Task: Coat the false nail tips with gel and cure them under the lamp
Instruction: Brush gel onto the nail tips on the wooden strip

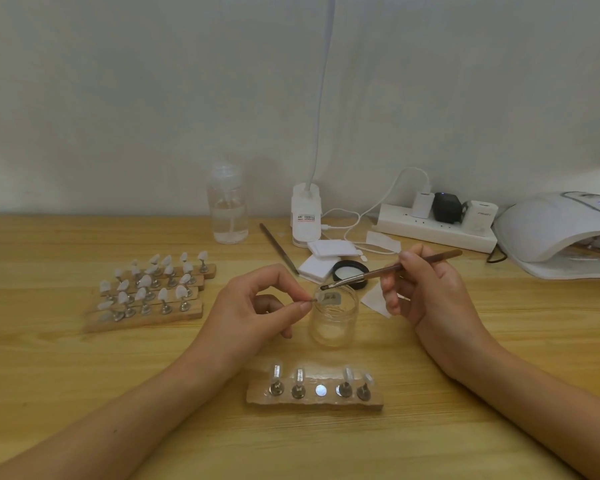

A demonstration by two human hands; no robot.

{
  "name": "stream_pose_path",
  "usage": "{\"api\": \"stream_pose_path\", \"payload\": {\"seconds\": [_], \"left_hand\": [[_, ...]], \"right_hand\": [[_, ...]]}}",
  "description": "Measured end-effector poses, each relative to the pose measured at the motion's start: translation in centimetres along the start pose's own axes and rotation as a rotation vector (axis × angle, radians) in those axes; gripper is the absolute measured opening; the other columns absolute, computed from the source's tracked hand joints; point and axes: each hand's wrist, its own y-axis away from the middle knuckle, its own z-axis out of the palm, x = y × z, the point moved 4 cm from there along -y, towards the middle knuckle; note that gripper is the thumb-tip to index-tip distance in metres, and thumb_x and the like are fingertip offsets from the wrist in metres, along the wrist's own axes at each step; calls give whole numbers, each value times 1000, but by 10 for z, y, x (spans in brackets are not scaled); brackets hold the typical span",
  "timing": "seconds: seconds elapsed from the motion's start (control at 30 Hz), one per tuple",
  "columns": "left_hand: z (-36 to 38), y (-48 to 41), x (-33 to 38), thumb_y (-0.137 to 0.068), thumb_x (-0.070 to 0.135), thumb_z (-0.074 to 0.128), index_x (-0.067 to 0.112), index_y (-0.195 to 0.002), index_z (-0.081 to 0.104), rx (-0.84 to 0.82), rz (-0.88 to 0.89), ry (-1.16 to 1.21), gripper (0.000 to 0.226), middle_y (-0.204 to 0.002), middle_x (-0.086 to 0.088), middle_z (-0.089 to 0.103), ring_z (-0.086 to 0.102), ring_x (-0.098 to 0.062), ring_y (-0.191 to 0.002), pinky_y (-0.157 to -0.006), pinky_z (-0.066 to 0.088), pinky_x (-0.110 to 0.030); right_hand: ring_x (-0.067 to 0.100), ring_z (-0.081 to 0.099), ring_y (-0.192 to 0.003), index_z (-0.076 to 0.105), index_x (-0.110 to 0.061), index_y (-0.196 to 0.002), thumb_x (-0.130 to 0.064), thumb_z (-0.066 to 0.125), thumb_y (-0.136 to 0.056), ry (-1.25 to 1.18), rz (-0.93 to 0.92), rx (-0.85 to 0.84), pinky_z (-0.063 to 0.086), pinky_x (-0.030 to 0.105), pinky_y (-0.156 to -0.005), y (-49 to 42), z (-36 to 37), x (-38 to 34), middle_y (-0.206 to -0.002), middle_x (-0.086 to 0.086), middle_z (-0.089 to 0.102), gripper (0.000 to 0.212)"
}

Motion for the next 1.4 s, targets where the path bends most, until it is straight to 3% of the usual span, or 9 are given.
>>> {"api": "stream_pose_path", "payload": {"seconds": [0.1, 0.23, 0.37, 0.53, 0.67, 0.8, 1.0, 1.17, 1.4], "left_hand": [[0, 0, -1, -81, 9, 76, 21, -74, 70, -9, 3, 11, 16, -79, 6, 70, 62, -9, -57, -60, 50, -18], [0, -1, -2, -80, 10, 77, 23, -73, 69, -5, 12, 7, 16, -81, 0, 71, 61, -10, -57, -60, 51, -20], [0, 0, -2, -80, 11, 77, 22, -74, 69, -9, 4, 7, 15, -77, 1, 70, 62, -10, -56, -59, 49, -17], [0, 0, -1, -80, 11, 77, 21, -74, 69, -7, 5, 6, 14, -75, -4, 69, 61, -10, -56, -61, 51, -20], [0, 0, -1, -80, 10, 77, 21, -75, 69, -7, 0, -5, 14, -81, -2, 71, 61, -10, -57, -63, 52, -21], [0, 0, -1, -81, 12, 77, 23, -75, 69, -11, -5, -13, 14, -81, -1, 71, 61, -9, -57, -62, 52, -19], [0, 0, -3, -79, 17, 78, 24, -75, 68, -17, -22, -17, 12, -83, -1, 73, 64, -12, -56, -65, 53, -21], [1, 0, -3, -79, 16, 79, 24, -75, 69, -33, -39, -4, 13, -74, 4, 71, 59, -10, -50, -59, 50, -18], [0, -1, -3, -77, 17, 80, 23, -73, 68, -24, -64, -15, 14, -87, -1, 74, 52, -10, -44, -53, 48, -19]], "right_hand": [[14, 57, -53, 51, -12, -82, -31, 55, -86, 16, -14, -52, 47, 22, -46, 3, 6, -2, -64, 5, 62, 20], [12, 55, -53, 51, -13, -82, -22, 49, -97, 19, 11, 37, 44, 21, -43, 1, -2, 1, -62, 2, 62, 18], [14, 56, -52, 53, -14, -79, -29, 54, -89, 25, -40, -57, 44, 21, -43, 4, 5, -4, -64, 6, 61, 18], [13, 55, -54, 51, -13, -81, -18, 47, -99, 36, -29, 24, 45, 22, -45, 2, -2, -2, -63, 4, 61, 19], [14, 56, -54, 57, -18, -77, -29, 54, -89, 23, -54, -57, 46, 22, -46, 4, 5, -5, -66, 6, 62, 16], [14, 56, -54, 51, -12, -82, -22, 51, -96, 56, -34, 30, 46, 22, -46, 2, -2, -2, -64, 5, 62, 17], [15, 58, -55, 55, -15, -79, -32, 56, -86, 60, -50, -45, 45, 22, -45, 4, 4, -4, -67, 8, 63, 18], [15, 57, -55, 53, -14, -80, -30, 55, -88, 43, -60, -29, 44, 21, -44, 3, 1, -4, -66, 7, 62, 17], [14, 55, -55, 50, -11, -83, -19, 48, -98, 62, -57, 31, 43, 21, -44, 3, -3, -4, -65, 5, 62, 17]]}}
